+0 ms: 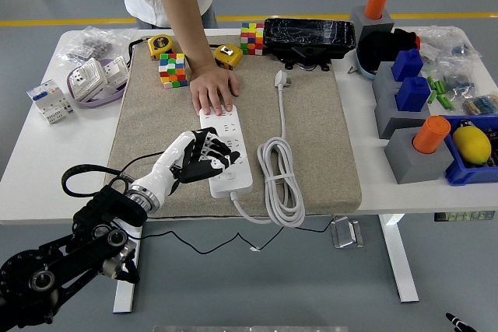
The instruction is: Put the plug near the board,insert it into the board,press the button,pull the plug out
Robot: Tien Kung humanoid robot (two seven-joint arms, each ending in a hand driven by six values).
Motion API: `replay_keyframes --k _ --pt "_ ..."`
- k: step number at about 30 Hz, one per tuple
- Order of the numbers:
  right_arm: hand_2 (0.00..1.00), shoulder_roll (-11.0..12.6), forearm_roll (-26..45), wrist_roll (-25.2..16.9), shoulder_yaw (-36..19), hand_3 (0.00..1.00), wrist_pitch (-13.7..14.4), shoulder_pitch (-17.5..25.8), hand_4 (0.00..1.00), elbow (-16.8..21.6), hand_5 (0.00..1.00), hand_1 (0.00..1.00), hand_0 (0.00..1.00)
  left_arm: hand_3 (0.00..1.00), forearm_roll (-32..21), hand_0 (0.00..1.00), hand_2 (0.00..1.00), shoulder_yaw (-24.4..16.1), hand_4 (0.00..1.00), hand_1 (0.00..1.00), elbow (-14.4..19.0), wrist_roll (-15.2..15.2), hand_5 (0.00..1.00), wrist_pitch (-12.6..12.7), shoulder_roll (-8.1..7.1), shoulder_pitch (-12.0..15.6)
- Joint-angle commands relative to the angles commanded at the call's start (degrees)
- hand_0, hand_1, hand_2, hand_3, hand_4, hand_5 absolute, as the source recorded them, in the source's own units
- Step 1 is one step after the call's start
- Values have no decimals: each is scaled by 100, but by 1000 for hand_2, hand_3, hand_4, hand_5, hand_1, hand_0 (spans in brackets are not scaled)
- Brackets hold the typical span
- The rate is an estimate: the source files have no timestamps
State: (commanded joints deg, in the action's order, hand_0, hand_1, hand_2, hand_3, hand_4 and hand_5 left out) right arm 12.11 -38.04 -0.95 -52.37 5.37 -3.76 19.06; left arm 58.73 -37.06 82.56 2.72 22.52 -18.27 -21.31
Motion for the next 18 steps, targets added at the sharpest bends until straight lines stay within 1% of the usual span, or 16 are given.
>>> replay_keyframes --k 2,3,4,5,6,8,10,11,12,13,15,16,17,18 --pt "644 2 -1 -1 4 552 1 -1 950 -1 488 640 611 471 171 335 499 -48 772 476 37 93 284 -42 -13 16" --pt "644 3 -3 -1 7 552 1 0 950 1 488 640 611 471 311 335 499 -90 772 476 74 185 284 -111 -25 24" --pt "644 6 -5 0 10 552 0 0 950 3 488 640 611 471 500 335 499 -158 772 476 145 339 284 -247 -50 31" --pt "643 8 -6 0 13 552 0 -1 949 4 487 640 611 587 761 244 352 -212 778 299 212 528 286 -401 -73 32" --pt "643 9 -6 1 14 552 0 -1 949 4 487 640 611 587 984 244 352 -243 778 299 256 703 286 -533 -88 31" --pt "643 16 -11 2 23 552 -1 -3 949 9 487 640 611 587 1506 244 352 -347 778 299 476 1208 286 -1004 -155 7" --pt "643 21 -12 3 35 552 -2 -4 949 13 487 640 611 587 1953 244 352 -383 778 299 612 1642 286 -1369 -190 -9" --pt "643 23 -13 3 43 552 -2 -9 949 15 486 640 611 761 2176 157 228 -395 698 172 674 1865 141 -1535 -205 -18" --pt "643 26 -11 3 50 552 -3 -16 949 17 486 640 611 761 2435 157 228 -401 698 172 729 2108 141 -1693 -213 -25" --pt "643 26 -9 2 52 552 -4 -20 949 19 486 640 611 761 2589 157 228 -397 698 172 762 2243 141 -1784 -216 -28" --pt "643 25 -9 2 52 552 -4 -21 949 20 486 640 611 761 2743 157 228 -378 698 172 805 2370 141 -1868 -214 -28" --pt "643 27 -7 2 57 552 -6 -21 949 23 486 640 611 761 2803 157 228 -355 698 172 831 2469 141 -1959 -208 -33" --pt "643 28 -8 3 59 552 -6 -23 949 24 485 640 611 851 2818 87 146 -343 752 87 840 2542 2 -2026 -202 -38" --pt "643 30 -7 3 62 552 -6 -24 949 24 485 640 611 851 2828 87 146 -326 752 87 843 2623 2 -2094 -195 -44"
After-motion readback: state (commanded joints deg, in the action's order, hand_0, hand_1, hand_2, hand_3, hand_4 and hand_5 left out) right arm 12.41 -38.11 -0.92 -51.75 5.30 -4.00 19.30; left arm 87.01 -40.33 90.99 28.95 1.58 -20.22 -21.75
